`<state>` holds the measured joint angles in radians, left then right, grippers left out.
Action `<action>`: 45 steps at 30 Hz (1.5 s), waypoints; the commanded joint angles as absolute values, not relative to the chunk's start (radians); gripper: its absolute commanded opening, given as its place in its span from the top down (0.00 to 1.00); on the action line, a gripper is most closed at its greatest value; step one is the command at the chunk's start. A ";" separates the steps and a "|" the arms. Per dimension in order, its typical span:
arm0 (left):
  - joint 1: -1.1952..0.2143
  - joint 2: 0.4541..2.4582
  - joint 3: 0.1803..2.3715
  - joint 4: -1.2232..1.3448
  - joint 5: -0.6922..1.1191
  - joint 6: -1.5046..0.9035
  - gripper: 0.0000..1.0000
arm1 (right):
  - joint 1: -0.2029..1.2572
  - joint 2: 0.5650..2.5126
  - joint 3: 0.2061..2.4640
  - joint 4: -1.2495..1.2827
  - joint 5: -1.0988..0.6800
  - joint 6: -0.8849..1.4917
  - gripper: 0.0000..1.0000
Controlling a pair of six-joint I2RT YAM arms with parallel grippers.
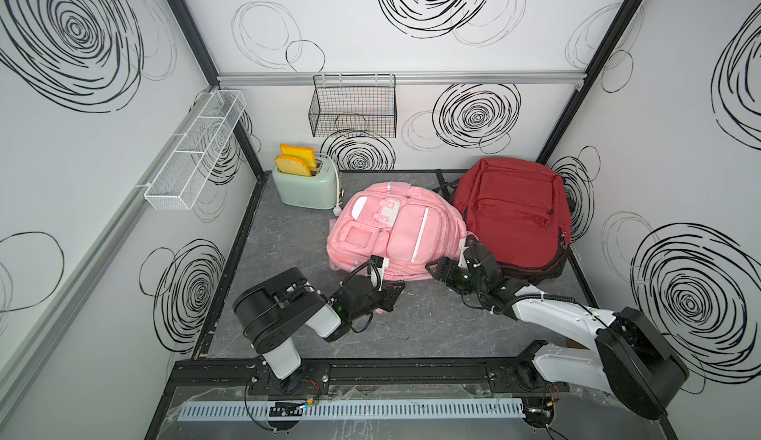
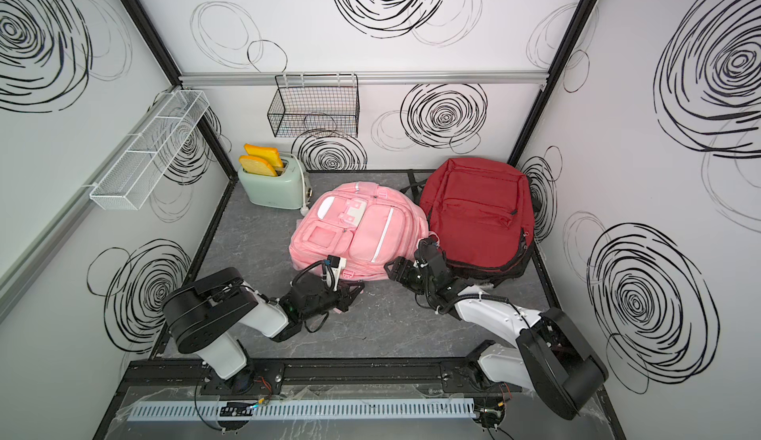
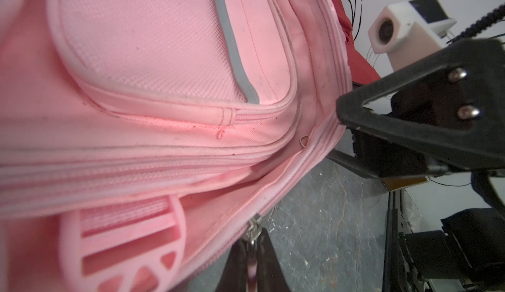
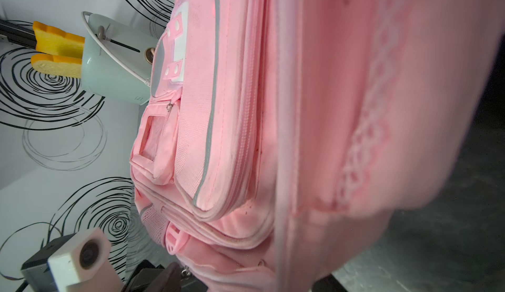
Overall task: Zip up the backpack
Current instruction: Zip the zipper on the backpack.
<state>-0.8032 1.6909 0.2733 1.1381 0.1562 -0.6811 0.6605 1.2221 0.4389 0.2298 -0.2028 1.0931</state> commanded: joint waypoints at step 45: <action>-0.810 1.690 0.276 1.171 0.155 -0.676 1.00 | 0.764 1.381 0.689 0.165 -0.123 0.957 1.00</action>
